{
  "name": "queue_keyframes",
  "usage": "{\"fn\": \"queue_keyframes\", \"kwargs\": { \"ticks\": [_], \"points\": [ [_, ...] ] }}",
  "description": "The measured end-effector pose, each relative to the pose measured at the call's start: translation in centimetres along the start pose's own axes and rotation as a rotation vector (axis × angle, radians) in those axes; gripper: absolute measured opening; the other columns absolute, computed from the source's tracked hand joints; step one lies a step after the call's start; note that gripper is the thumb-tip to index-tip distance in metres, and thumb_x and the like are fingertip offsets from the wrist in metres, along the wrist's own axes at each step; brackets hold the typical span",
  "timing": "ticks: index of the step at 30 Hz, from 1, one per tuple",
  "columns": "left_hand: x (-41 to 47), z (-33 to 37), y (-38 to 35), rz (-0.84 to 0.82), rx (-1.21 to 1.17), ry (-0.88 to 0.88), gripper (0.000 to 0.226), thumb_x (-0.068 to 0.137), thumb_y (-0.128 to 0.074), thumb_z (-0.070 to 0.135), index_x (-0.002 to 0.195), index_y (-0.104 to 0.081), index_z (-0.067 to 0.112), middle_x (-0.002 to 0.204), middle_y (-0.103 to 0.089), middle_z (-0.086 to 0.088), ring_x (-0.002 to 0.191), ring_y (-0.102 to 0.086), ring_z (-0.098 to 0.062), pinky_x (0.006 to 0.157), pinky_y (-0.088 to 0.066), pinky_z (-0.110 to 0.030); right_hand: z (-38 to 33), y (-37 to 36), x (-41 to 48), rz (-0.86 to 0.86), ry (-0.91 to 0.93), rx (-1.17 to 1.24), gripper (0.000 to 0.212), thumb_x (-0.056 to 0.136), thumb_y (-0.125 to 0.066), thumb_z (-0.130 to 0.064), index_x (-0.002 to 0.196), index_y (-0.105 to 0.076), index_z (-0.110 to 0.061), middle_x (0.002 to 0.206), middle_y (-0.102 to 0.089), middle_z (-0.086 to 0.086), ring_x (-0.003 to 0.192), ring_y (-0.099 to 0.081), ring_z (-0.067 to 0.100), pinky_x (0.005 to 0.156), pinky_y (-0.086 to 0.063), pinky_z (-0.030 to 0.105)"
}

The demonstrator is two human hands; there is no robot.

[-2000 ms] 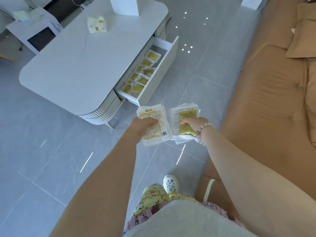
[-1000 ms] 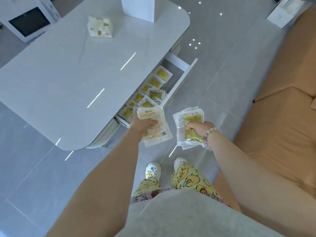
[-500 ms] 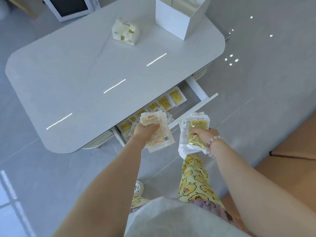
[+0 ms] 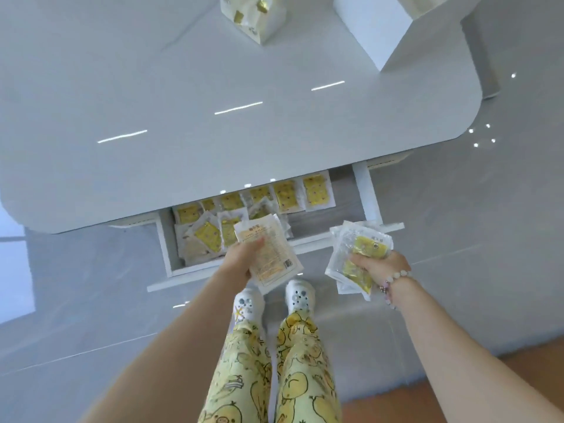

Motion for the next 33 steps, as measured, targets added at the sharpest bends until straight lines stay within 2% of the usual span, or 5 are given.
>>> {"fn": "queue_keyframes", "kwargs": {
  "ticks": [12, 19, 26, 29, 33],
  "points": [
    [15.8, -0.1, -0.6, -0.018, -0.129, -0.013, 0.019, 0.099, -0.046, 0.011, 0.117, -0.052, 0.008, 0.111, -0.062, -0.011, 0.102, -0.058, -0.028, 0.089, -0.044, -0.043, -7.3, -5.9, 15.5, 0.009, 0.151, -0.109, 0.039, 0.078, -0.074, -0.037, 0.098, -0.055, -0.01, 0.082, -0.058, 0.005, 0.055, -0.049, 0.017, 0.044, -0.034, 0.023],
    [21.8, 1.7, -5.2, -0.097, 0.223, -0.21, 0.04, 0.096, -0.053, 0.016, 0.134, -0.045, 0.01, 0.131, -0.055, -0.004, 0.119, -0.053, -0.023, 0.105, -0.04, -0.037, -9.4, -8.2, 21.3, -0.066, 0.188, -0.309, 0.032, 0.087, -0.065, -0.034, 0.096, -0.049, -0.008, 0.081, -0.052, 0.008, 0.043, -0.037, 0.016, 0.029, -0.028, 0.011],
    [24.8, -1.1, -8.5, -0.011, 0.496, -0.284, 0.043, 0.097, -0.049, 0.023, 0.136, -0.044, 0.009, 0.128, -0.057, -0.007, 0.096, -0.054, -0.019, 0.064, -0.043, -0.021, -8.0, -9.9, 25.2, -0.054, 0.146, -0.356, 0.028, 0.088, -0.057, -0.023, 0.106, -0.05, -0.003, 0.085, -0.051, 0.009, 0.053, -0.043, 0.019, 0.032, -0.029, 0.013],
    [25.2, -1.8, -8.5, 0.044, 0.551, -0.315, 0.035, 0.097, -0.049, 0.022, 0.13, -0.051, 0.012, 0.124, -0.06, -0.006, 0.107, -0.057, -0.023, 0.074, -0.044, -0.023, -6.9, -9.9, 26.5, -0.066, 0.131, -0.396, 0.044, 0.087, -0.059, -0.026, 0.123, -0.049, -0.004, 0.105, -0.057, 0.014, 0.039, -0.042, 0.015, 0.029, -0.026, 0.009],
    [25.8, -1.6, -8.2, 0.07, 0.721, -0.39, 0.033, 0.094, -0.054, 0.022, 0.126, -0.057, 0.014, 0.12, -0.063, -0.004, 0.105, -0.06, -0.023, 0.077, -0.048, -0.025, -6.1, -9.8, 27.7, -0.072, 0.135, -0.468, 0.042, 0.088, -0.063, -0.03, 0.117, -0.054, -0.002, 0.104, -0.063, 0.017, 0.015, -0.025, 0.007, 0.027, -0.023, 0.007]
  ]
}}
Point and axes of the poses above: each hand's wrist, its own x-axis towards the middle knuckle, its own y-axis out of the back of the hand, z = x × y, the point moved 1 cm from there along x, towards the middle knuckle
